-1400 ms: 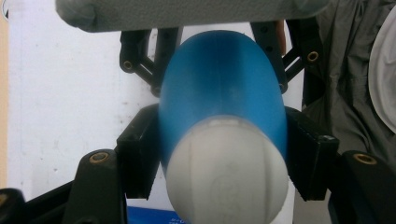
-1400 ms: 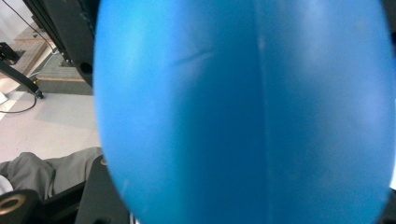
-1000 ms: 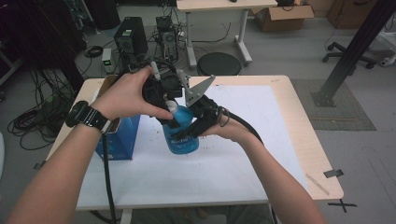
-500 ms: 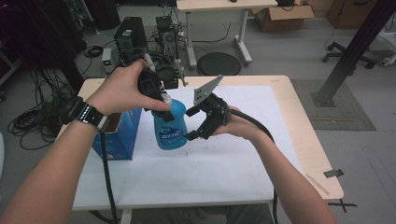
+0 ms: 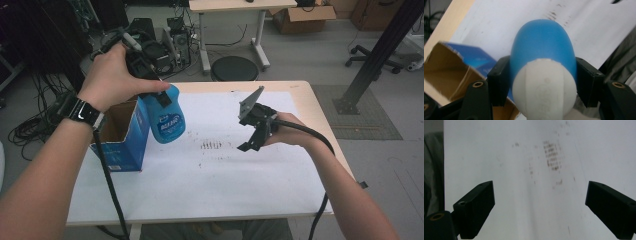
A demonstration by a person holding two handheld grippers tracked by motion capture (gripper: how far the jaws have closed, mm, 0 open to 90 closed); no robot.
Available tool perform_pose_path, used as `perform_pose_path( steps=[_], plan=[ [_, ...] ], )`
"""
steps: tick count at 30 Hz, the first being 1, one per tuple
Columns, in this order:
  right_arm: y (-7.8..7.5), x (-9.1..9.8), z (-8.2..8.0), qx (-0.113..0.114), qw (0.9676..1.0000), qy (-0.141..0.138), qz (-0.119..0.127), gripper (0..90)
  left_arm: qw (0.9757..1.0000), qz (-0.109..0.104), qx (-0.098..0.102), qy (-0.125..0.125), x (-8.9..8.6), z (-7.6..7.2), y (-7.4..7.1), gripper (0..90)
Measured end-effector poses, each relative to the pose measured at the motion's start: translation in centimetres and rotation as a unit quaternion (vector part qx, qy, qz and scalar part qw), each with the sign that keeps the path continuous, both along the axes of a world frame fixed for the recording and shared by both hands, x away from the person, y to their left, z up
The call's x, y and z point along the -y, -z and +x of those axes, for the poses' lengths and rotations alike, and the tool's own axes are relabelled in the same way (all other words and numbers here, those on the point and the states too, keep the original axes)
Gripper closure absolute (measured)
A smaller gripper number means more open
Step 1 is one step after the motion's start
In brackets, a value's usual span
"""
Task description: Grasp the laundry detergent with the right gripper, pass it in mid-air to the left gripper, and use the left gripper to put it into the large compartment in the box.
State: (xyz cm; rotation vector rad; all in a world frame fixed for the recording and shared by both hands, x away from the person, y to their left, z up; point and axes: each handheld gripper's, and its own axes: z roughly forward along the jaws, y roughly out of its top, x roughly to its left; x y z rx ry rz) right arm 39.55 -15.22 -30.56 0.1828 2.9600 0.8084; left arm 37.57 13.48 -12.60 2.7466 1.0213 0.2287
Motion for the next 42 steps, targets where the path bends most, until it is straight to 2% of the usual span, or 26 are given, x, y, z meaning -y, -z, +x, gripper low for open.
perform_pose_path(
  steps=[1,2,3,5,6,9,12,14,20,23,25,26,28,30,32,34,38,42],
  plan=[
    [0.1,0.7,-0.1,-0.002,0.9999,0.004,-0.016,8.6,0.9999,-0.002,0.000,-0.015,-0.3,0.1,-0.1,37.9],
    [0.2,1.2,-0.1,-0.001,0.9997,0.006,-0.024,8.6,0.9992,-0.005,0.000,-0.040,-0.8,0.3,-0.5,38.0],
    [0.4,2.0,-0.2,-0.001,0.9990,0.011,-0.043,8.6,0.9987,-0.005,-0.002,-0.051,-1.1,0.4,-0.6,37.9],
    [0.6,3.0,-0.2,0.000,0.9978,0.018,-0.064,8.6,0.9968,-0.009,-0.002,-0.080,-1.7,0.5,-1.0,38.0],
    [0.6,3.4,-0.3,0.002,0.9972,0.020,-0.072,8.8,0.9951,-0.009,-0.002,-0.099,-2.2,0.6,-1.4,38.0],
    [0.9,5.1,-0.4,-0.001,0.9951,0.032,-0.093,9.3,0.9884,-0.017,-0.001,-0.151,-3.5,0.8,-2.2,38.0],
    [0.9,6.5,-0.5,0.000,0.9942,0.046,-0.098,9.4,0.9799,-0.019,0.003,-0.199,-4.9,1.0,-3.1,38.0],
    [0.9,7.3,-0.6,0.000,0.9936,0.053,-0.100,9.9,0.9730,-0.023,0.008,-0.230,-5.9,1.2,-3.6,38.0],
    [0.7,9.1,-0.6,0.003,0.9919,0.070,-0.106,10.5,0.9595,-0.027,0.018,-0.280,-8.3,1.6,-4.2,38.0],
    [0.5,9.7,-0.6,0.004,0.9915,0.077,-0.105,10.6,0.9516,-0.032,0.019,-0.305,-9.3,1.8,-4.1,38.0],
    [0.6,10.0,-0.6,0.004,0.9911,0.080,-0.107,10.6,0.9477,-0.031,0.021,-0.317,-9.9,2.0,-4.1,38.0],
    [0.6,10.1,-0.6,0.005,0.9911,0.081,-0.106,10.6,0.9443,-0.033,0.025,-0.327,-10.1,2.0,-4.0,38.0],
    [0.7,10.2,-0.6,0.004,0.9908,0.083,-0.107,10.8,0.9407,-0.029,0.025,-0.337,-10.6,2.2,-3.8,38.0],
    [0.8,10.3,-0.6,0.004,0.9905,0.082,-0.110,10.8,0.9381,-0.025,0.026,-0.345,-11.0,2.3,-3.6,38.0],
    [0.9,10.4,-0.6,0.006,0.9900,0.083,-0.114,10.8,0.9366,-0.024,0.025,-0.349,-11.4,2.4,-3.2,38.0],
    [0.9,10.6,-0.6,0.006,0.9900,0.084,-0.113,10.8,0.9336,-0.023,0.024,-0.357,-11.8,2.4,-2.8,38.0],
    [0.9,10.9,-0.6,0.006,0.9899,0.088,-0.111,10.8,0.9293,-0.022,0.021,-0.368,-12.6,2.5,-1.8,38.1],
    [1.1,11.0,-0.6,0.004,0.9895,0.089,-0.114,10.9,0.9278,-0.021,0.016,-0.372,-13.1,2.7,-0.7,38.0]
  ],
)
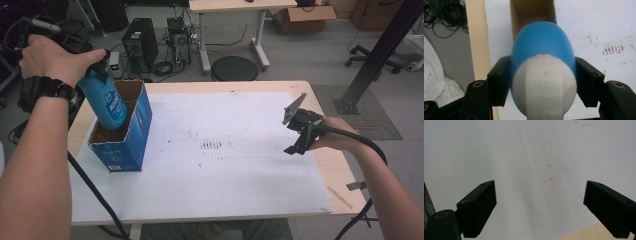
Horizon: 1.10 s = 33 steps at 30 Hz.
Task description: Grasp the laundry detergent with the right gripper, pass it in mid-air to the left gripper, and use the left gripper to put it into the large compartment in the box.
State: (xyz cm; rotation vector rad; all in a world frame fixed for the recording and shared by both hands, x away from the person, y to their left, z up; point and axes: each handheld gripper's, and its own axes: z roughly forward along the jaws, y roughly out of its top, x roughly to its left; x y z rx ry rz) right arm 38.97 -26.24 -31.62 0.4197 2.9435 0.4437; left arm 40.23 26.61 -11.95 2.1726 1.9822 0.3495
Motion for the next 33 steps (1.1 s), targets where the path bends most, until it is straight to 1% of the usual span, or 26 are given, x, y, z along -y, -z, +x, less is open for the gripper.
perform_pose_path(
  steps=[8,12,22,26,33],
  plan=[
    [0.4,-0.1,0.0,-0.004,1.0000,0.000,-0.004,11.0,0.9999,-0.003,-0.016,-0.002,-0.7,0.3,3.2,38.0],
    [0.4,-0.1,-0.1,-0.004,1.0000,-0.001,-0.007,11.0,0.9996,-0.009,-0.026,-0.002,-1.0,0.4,4.9,38.0],
    [0.9,0.0,-0.2,-0.009,0.9999,-0.001,-0.008,11.0,0.9988,-0.008,-0.049,-0.002,-1.1,0.8,9.1,38.0],
    [1.1,-0.2,-0.2,-0.011,0.9999,-0.003,-0.009,11.1,0.9982,-0.003,-0.059,0.004,-1.0,0.9,10.3,38.0],
    [1.3,-0.3,-0.2,-0.014,0.9998,-0.003,-0.010,11.0,0.9978,-0.012,-0.065,0.002,-1.1,0.9,11.9,38.0]
  ],
)
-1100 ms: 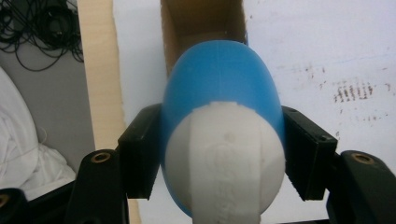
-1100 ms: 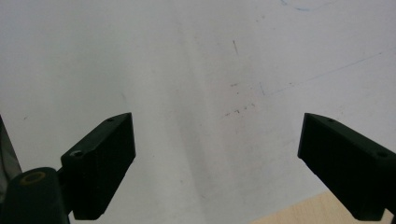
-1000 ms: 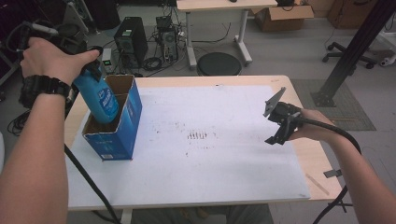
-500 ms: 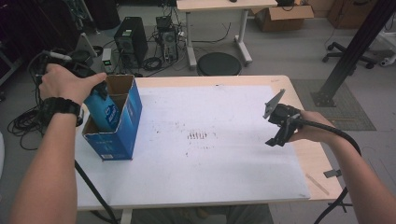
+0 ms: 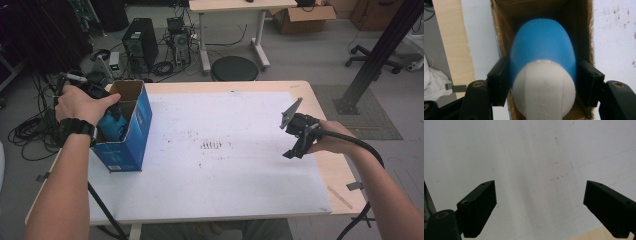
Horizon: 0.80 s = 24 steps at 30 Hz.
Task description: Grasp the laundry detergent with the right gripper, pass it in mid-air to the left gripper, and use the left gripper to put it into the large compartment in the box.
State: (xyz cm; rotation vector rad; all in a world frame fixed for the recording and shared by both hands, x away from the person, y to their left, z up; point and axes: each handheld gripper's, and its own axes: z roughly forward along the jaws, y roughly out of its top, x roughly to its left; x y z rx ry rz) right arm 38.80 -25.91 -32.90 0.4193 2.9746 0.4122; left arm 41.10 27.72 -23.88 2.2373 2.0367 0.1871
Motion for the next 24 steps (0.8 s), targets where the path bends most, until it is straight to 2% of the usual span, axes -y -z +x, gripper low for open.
perform_pose_path(
  steps=[9,15,24],
  plan=[
    [0.3,-0.1,0.0,-0.002,1.0000,0.000,0.000,11.1,1.0000,0.004,-0.008,-0.001,0.0,0.0,1.5,38.0],
    [0.4,-0.1,0.0,-0.004,1.0000,-0.001,0.002,11.1,0.9999,0.011,-0.011,0.002,0.3,0.0,2.1,37.9],
    [0.7,-0.2,-0.1,-0.004,1.0000,-0.003,0.001,11.1,0.9999,0.010,-0.011,0.003,0.5,0.0,2.8,37.9]
  ],
)
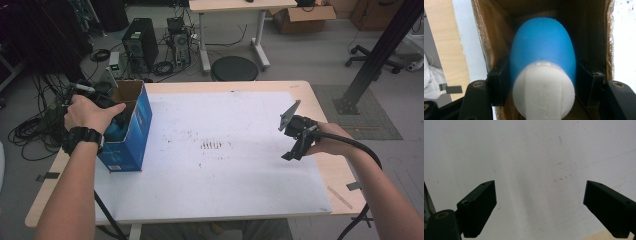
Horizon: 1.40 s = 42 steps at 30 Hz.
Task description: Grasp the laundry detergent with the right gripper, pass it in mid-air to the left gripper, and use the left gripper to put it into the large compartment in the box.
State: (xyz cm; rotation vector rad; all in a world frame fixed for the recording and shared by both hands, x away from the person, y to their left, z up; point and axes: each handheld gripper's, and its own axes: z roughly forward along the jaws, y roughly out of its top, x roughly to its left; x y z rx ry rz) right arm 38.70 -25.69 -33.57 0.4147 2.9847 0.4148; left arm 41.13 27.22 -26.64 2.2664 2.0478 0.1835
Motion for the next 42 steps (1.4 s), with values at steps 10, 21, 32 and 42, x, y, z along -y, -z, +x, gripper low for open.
perform_pose_path(
  steps=[10,21,32,42],
  plan=[
    [0.1,0.0,-0.1,-0.002,1.0000,0.001,0.000,11.1,1.0000,0.001,0.000,0.005,0.1,-0.1,0.1,37.6],
    [0.2,0.0,-0.3,-0.003,1.0000,0.001,0.000,11.1,0.9999,-0.007,-0.001,0.009,0.4,-0.1,0.1,37.1],
    [0.1,0.1,-0.3,-0.001,1.0000,0.001,-0.002,11.1,0.9998,-0.011,-0.008,0.015,0.6,-0.1,0.2,34.7],
    [-0.2,-0.3,-0.3,-0.001,1.0000,-0.003,-0.002,11.1,0.9998,-0.008,0.000,0.016,0.6,-0.5,-1.4,30.7]
  ],
)
